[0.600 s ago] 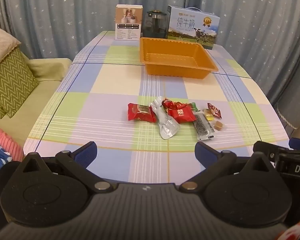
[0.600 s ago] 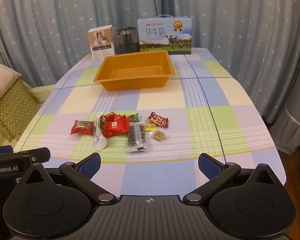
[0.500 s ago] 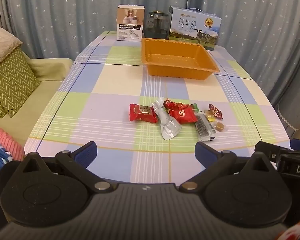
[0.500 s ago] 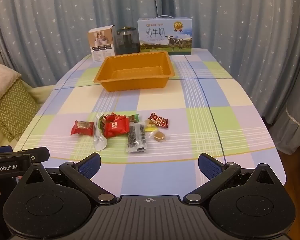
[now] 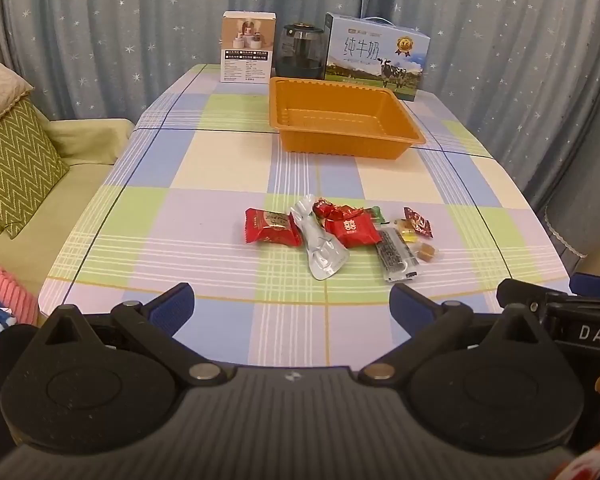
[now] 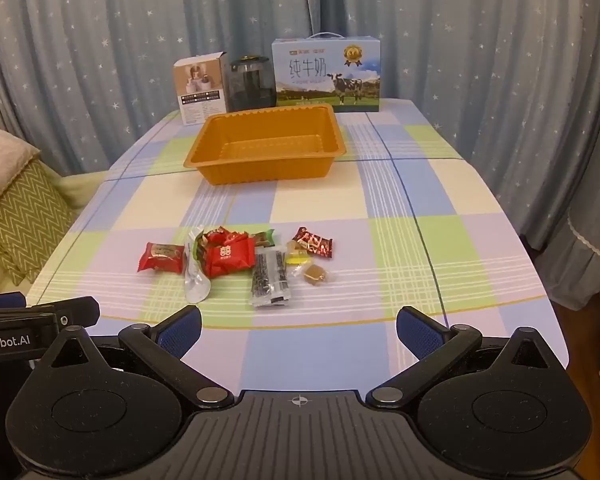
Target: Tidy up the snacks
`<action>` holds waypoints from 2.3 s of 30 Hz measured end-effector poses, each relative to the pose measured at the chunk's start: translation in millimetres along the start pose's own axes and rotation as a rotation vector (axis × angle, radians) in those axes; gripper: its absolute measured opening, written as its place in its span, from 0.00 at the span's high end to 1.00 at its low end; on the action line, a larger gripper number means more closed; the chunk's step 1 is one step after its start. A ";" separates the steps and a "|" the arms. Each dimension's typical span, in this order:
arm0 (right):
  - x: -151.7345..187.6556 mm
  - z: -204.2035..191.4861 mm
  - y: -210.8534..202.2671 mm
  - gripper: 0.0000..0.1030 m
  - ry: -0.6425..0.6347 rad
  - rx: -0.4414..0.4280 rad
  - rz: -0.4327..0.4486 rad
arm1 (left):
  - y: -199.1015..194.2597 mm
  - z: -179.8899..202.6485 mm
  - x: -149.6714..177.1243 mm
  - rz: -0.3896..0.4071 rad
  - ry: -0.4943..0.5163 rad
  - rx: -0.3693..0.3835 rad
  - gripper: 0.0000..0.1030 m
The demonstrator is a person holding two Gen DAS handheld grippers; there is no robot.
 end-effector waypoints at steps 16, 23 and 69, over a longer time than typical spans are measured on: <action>-1.2 1.6 0.2 0.00 0.004 -0.001 0.002 | -2.6 1.5 0.1 0.002 0.003 0.006 0.00; -1.3 1.3 -0.2 0.00 0.003 0.000 0.004 | -1.9 2.2 -0.7 0.002 0.003 0.005 0.00; -4.6 3.1 -1.2 0.00 0.006 0.003 0.009 | -2.3 2.7 -0.1 0.003 0.004 0.006 0.00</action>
Point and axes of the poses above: each gripper's, at about its wrist camera, not at the fingertips, and y roughly the way its jaws point, z to its right, x to its underside, the point moved 5 cm from there along y, roughly the way its jaws point, and after that the axes turned 13 degrees about x, right-handed, at the moved point
